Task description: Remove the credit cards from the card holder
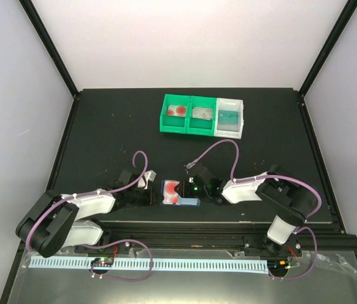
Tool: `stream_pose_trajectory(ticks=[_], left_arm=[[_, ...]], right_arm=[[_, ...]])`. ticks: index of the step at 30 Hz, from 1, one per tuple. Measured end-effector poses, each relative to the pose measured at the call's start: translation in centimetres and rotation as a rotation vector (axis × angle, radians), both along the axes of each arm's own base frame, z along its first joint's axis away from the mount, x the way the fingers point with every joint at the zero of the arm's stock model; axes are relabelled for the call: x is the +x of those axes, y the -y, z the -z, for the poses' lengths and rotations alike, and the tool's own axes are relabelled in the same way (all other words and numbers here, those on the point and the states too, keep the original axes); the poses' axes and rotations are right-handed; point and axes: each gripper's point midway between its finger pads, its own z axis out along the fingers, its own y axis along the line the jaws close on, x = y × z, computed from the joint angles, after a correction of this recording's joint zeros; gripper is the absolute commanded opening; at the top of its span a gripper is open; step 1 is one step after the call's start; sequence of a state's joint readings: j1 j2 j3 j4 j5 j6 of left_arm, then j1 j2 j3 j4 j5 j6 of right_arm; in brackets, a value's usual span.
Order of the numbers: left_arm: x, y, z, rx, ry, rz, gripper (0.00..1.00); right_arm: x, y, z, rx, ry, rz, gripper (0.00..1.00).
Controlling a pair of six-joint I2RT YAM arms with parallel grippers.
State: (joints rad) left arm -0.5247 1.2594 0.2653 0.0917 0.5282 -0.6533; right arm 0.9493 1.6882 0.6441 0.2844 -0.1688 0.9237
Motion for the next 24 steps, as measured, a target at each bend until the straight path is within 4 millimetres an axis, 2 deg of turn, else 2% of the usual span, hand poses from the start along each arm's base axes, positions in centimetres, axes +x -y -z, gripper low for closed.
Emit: stream_pose_trajectory(ticks=[4,12,24], left_arm=[[0.12,0.26,0.08,-0.013,-0.005,0.001,0.02],[0.15,0.26,0.07,-0.014,-0.007,-0.003,0.02],[0.78,-0.62,0.10,0.044,0.012,-0.043,0.03]], right_arm=[[-0.03,-0.05,-0.05,0.010,0.002,0.000,0.19],[-0.28,-0.26,-0.15,0.046,-0.006,-0.003,0.01],[-0.34,0.09,-0.14,0.051,0.005,-0.003,0.01]])
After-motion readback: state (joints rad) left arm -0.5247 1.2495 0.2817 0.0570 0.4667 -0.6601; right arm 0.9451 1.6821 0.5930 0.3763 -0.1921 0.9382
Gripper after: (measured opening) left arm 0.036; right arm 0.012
